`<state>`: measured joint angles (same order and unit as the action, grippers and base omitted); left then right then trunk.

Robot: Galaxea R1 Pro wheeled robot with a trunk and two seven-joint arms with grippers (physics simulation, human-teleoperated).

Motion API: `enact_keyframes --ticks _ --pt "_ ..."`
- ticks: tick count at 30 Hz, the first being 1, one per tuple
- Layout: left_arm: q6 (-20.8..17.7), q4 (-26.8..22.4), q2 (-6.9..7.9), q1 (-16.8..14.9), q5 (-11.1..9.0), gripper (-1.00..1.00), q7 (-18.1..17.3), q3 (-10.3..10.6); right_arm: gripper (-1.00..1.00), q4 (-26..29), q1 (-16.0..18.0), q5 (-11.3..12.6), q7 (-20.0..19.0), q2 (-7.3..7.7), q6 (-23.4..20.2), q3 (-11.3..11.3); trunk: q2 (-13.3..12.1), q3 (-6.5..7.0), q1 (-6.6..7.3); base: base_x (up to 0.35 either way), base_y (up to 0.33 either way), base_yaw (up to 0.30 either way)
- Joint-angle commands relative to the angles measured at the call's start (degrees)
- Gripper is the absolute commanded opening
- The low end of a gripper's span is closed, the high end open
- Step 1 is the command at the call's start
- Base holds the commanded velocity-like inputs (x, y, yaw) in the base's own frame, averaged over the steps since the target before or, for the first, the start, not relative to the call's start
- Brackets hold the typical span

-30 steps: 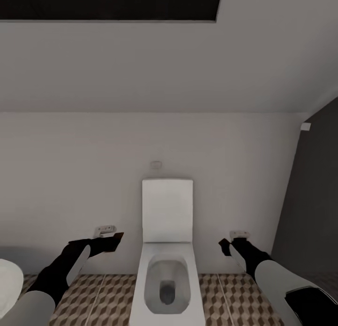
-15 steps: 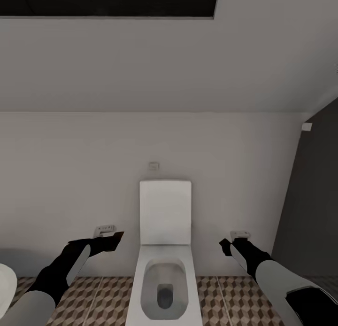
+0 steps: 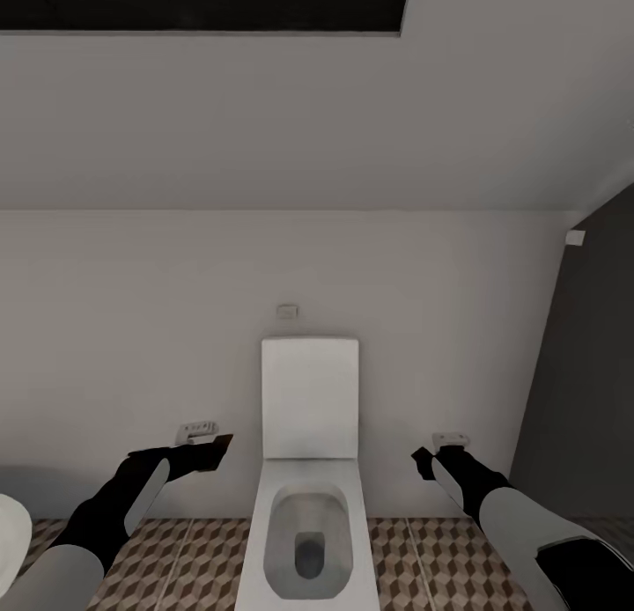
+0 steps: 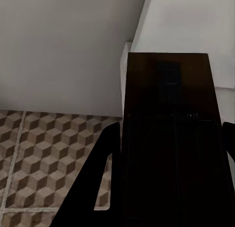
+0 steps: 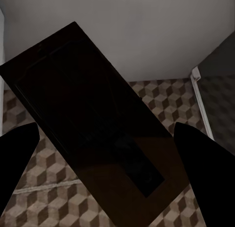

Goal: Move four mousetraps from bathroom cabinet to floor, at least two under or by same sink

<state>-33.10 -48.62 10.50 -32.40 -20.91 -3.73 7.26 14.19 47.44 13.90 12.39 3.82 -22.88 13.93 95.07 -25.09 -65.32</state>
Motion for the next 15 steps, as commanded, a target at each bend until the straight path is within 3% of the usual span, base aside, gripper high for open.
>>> enact_keyframes --ticks 1,15 --pt "-0.2 -0.1 0.05 0.0 0.1 -1.0 0.1 0.1 -1.0 0.1 0.0 0.6 0.3 0.04 -0.3 0.5 0.0 -0.07 0.0 0.0 0.0 0.0" --pt "-0.2 -0.4 0.05 0.0 0.6 -1.0 0.1 0.5 -1.0 0.1 0.0 0.6 0.3 -0.04 -0.5 0.5 0.0 -0.07 0.0 0.0 0.0 0.0"
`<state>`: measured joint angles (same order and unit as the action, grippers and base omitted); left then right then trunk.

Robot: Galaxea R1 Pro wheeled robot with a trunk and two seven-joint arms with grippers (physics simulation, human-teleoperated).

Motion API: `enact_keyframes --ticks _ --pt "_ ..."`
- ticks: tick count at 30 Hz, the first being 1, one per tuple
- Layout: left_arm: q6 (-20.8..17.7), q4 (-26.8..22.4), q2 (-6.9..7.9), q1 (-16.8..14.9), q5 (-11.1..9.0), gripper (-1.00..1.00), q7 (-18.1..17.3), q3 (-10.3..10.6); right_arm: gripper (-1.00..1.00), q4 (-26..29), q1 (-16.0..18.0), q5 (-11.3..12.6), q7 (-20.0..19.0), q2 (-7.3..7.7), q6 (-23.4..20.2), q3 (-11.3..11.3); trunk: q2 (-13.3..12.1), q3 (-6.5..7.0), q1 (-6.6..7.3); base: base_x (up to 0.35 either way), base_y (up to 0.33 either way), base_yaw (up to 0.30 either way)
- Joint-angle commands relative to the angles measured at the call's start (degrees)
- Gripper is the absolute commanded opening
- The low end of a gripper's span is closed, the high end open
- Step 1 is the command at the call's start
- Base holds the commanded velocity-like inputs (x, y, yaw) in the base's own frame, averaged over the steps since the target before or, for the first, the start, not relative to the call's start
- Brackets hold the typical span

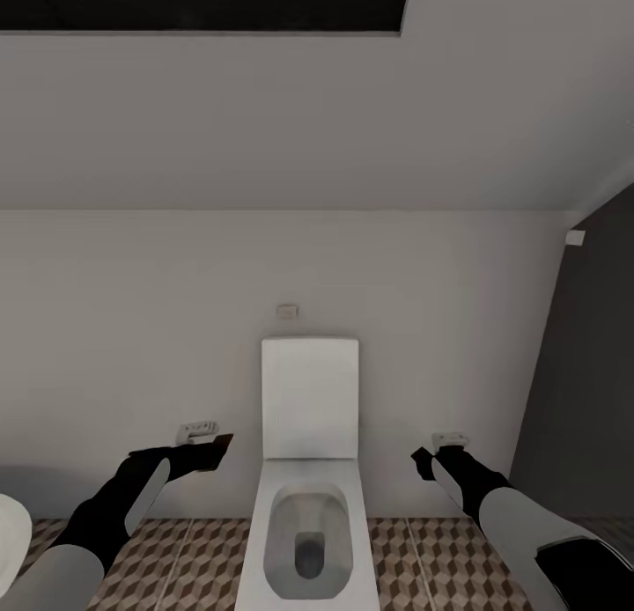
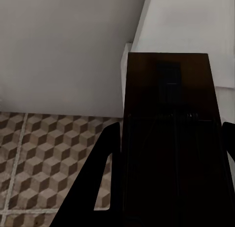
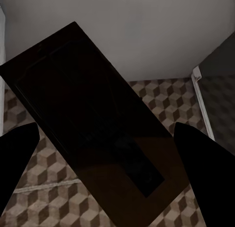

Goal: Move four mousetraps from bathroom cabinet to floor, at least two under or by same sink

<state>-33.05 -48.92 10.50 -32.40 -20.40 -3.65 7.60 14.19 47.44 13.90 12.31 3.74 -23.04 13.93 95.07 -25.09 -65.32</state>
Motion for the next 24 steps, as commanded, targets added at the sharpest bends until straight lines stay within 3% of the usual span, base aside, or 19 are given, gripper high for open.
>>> enact_keyframes --ticks 1,6,24 --pt "-0.3 -0.1 0.05 0.0 0.1 -1.0 0.1 0.1 -1.0 0.1 0.0 0.6 0.3 0.04 -0.3 0.5 0.0 -0.07 0.0 0.0 0.0 0.0" --pt "-0.3 -0.2 0.05 0.0 0.1 -1.0 0.0 0.1 -1.0 0.1 0.0 0.6 0.3 0.04 -0.3 0.5 0.0 -0.07 0.0 0.0 0.0 0.0" --pt "-0.4 0.2 -0.19 0.0 0.0 -1.0 0.1 0.2 -1.0 0.1 0.0 0.6 0.3 0.04 -0.6 0.5 7.3 -3.3 -3.95 0.0 0.0 0.0"
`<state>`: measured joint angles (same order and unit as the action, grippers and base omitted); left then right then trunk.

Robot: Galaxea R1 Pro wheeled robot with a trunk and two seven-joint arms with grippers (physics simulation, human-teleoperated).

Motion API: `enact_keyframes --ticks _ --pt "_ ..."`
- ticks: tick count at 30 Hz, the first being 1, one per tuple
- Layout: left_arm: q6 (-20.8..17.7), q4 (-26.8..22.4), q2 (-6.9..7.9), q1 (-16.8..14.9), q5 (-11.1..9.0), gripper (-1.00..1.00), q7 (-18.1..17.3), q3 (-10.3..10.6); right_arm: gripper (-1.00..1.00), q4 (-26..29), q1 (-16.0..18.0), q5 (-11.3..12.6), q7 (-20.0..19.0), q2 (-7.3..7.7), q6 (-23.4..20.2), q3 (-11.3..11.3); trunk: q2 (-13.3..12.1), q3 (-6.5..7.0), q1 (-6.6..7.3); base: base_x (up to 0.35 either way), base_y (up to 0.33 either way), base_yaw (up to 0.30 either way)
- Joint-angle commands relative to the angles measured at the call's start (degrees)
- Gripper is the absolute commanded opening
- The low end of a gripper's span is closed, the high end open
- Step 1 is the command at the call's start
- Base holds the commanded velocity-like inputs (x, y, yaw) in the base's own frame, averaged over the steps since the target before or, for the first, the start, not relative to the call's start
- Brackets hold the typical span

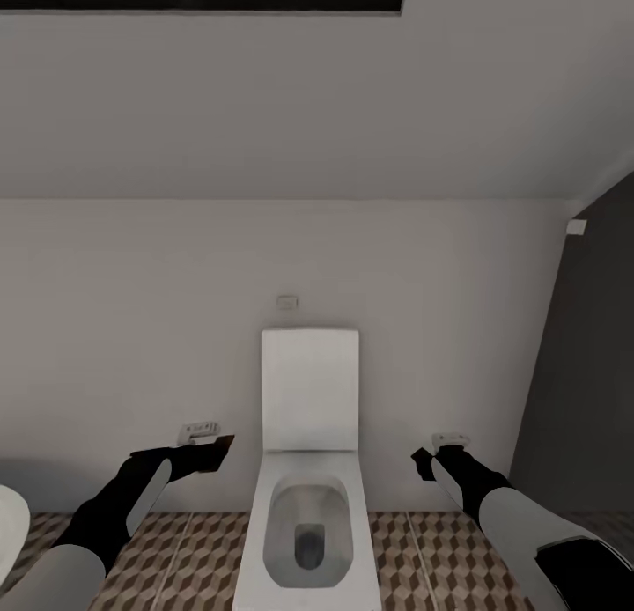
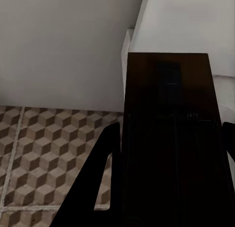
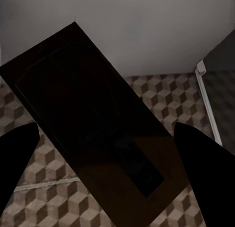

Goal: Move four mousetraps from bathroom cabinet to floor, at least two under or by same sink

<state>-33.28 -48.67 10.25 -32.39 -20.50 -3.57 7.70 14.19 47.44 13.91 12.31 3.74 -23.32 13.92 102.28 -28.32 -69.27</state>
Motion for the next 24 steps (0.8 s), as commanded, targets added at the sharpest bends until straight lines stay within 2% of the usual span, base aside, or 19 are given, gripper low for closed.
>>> enact_keyframes --ticks 1,24 --pt "-0.2 0.0 0.04 0.0 0.0 -1.0 0.1 0.1 -1.0 0.1 0.0 0.6 0.4 0.04 -0.3 0.5 0.5 -0.25 -0.22 0.0 0.0 0.0" --pt "-0.2 0.2 0.12 0.0 -0.1 -1.0 0.2 0.2 -1.0 0.1 0.0 0.6 0.2 0.04 0.1 0.5 9.7 -4.38 -5.27 0.0 0.0 0.0"
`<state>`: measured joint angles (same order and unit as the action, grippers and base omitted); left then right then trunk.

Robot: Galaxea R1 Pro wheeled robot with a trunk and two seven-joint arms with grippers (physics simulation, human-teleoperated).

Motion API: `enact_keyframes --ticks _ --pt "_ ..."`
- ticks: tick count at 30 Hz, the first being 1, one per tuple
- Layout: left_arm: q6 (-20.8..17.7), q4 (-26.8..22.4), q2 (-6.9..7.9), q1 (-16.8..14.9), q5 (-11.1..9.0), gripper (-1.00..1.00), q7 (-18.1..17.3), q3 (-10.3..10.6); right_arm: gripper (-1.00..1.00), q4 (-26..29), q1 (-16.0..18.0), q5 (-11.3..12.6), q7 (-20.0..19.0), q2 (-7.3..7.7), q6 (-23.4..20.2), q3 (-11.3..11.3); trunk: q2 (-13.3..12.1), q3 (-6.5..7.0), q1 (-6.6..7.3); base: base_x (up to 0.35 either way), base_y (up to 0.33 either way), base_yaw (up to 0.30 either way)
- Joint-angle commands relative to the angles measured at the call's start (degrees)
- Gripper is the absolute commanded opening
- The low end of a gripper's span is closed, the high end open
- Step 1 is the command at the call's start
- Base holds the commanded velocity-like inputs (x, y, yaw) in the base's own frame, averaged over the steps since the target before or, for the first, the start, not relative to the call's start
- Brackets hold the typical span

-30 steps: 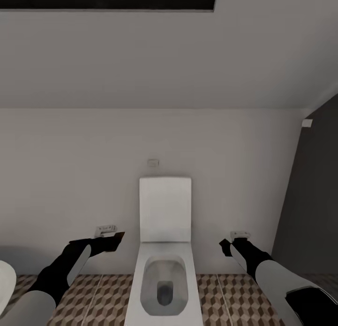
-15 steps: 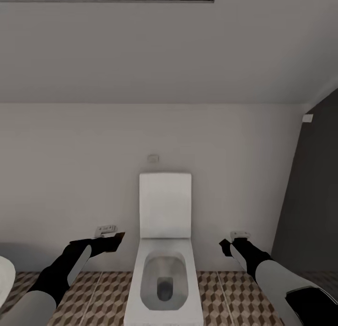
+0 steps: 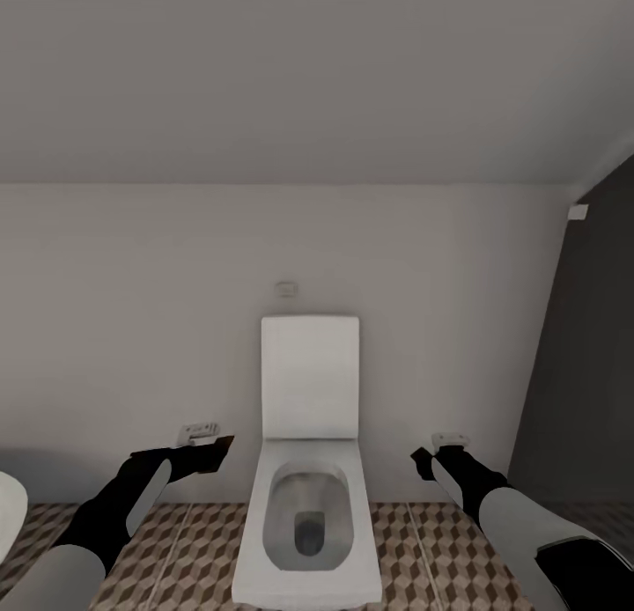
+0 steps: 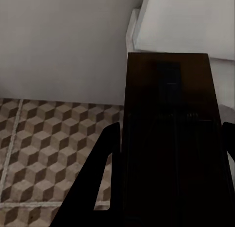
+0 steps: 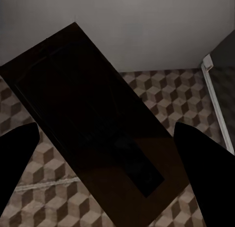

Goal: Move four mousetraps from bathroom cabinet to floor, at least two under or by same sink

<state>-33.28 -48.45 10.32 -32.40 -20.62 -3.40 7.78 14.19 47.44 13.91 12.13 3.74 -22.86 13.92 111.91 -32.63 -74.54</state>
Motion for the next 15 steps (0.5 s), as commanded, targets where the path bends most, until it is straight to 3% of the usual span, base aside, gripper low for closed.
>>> enact_keyframes --ticks 1,15 --pt "-0.2 -0.1 0.05 0.0 0.1 -1.0 0.1 0.1 -1.0 0.1 0.0 0.6 0.3 0.04 -0.3 0.5 0.4 -0.25 -0.22 0.0 0.0 0.0" --pt "-0.2 0.8 0.05 0.0 0.1 -1.0 0.1 0.1 -1.0 0.1 0.0 0.6 0.3 0.04 -0.2 0.5 6.1 -2.77 -3.29 0.0 0.0 0.0"
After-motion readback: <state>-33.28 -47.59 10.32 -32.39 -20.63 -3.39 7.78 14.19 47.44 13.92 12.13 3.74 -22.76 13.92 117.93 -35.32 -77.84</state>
